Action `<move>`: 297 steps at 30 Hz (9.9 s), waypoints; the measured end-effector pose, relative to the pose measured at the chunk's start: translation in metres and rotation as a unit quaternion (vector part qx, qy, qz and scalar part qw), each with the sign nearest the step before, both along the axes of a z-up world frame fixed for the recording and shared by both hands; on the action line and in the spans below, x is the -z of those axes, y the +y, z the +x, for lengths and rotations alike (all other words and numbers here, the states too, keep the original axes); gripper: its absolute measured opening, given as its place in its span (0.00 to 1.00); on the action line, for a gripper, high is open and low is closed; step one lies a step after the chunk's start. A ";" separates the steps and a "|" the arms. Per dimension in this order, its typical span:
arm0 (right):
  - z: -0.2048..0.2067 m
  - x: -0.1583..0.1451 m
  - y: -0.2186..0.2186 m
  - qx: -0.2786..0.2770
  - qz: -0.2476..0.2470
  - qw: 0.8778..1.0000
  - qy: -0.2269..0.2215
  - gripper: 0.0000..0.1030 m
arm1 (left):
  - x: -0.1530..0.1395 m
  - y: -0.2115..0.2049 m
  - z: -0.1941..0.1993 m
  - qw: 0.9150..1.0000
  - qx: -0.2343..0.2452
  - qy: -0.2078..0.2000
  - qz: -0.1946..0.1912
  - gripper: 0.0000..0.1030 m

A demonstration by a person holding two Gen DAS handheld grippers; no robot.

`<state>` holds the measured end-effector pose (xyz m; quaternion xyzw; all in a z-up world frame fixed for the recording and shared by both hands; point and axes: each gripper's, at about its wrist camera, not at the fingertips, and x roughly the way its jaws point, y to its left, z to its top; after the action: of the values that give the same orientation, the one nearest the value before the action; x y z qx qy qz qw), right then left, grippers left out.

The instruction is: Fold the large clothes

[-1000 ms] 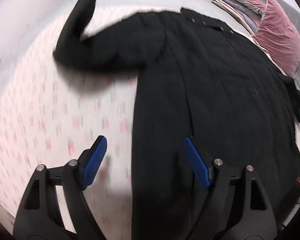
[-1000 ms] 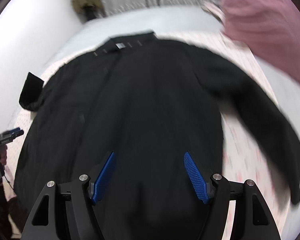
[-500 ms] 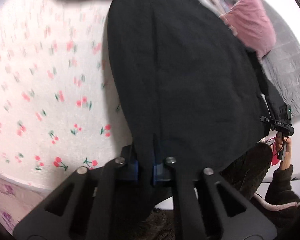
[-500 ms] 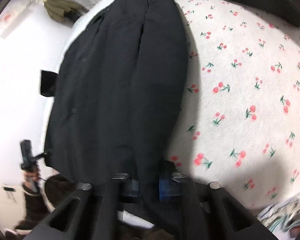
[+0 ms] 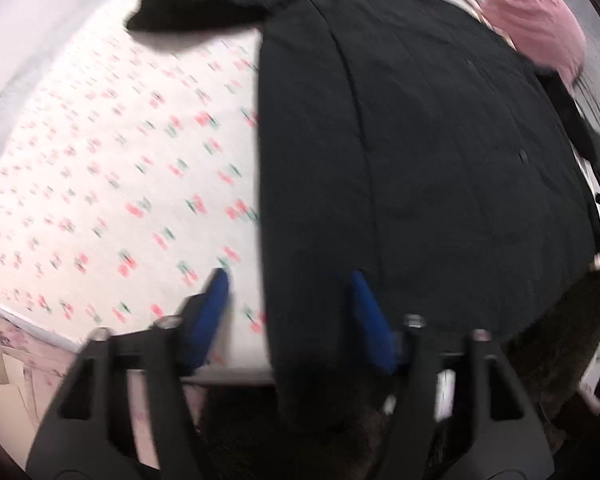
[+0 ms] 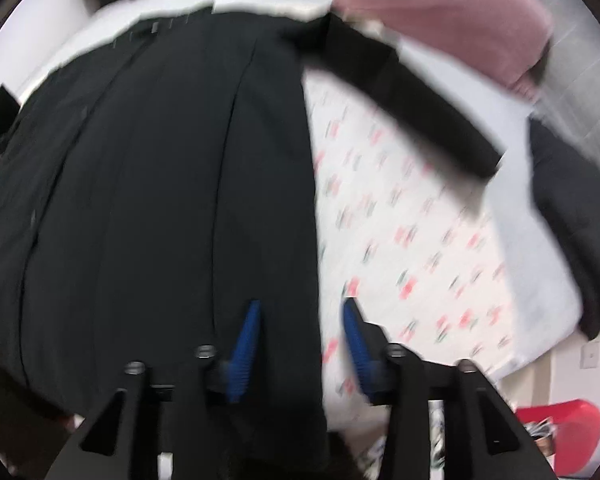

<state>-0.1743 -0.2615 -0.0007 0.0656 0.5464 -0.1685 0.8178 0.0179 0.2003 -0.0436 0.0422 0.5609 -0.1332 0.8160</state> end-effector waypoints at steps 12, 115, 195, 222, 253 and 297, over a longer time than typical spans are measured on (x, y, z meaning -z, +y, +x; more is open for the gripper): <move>0.140 -0.021 0.084 -0.065 0.079 0.991 -0.091 0.70 | -0.056 0.021 0.126 0.985 -0.119 -0.116 0.031 0.73; 0.041 -0.012 -0.082 0.136 0.141 0.959 -0.204 0.78 | -0.018 -0.166 0.047 0.990 -0.019 -0.071 -0.120 0.95; 0.062 0.011 -0.277 0.377 0.104 0.900 -0.192 0.70 | 0.033 -0.225 0.053 0.986 0.081 -0.103 -0.100 0.99; 0.096 0.079 -0.289 0.380 0.184 0.839 -0.344 0.75 | 0.025 -0.214 0.066 0.988 0.057 -0.110 -0.093 0.99; 0.228 -0.039 -0.028 -0.092 -0.089 0.956 -0.265 0.09 | 0.003 -0.220 0.051 0.983 0.056 -0.130 -0.114 0.99; 0.161 0.023 -0.175 0.175 0.190 0.944 -0.204 0.68 | -0.075 -0.307 0.187 0.955 0.001 -0.211 -0.207 0.04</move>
<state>-0.0131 -0.4366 -0.0233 0.3477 0.3694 -0.1847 0.8418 0.2044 -0.1066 0.0313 -0.1001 0.3366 -0.2348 0.9064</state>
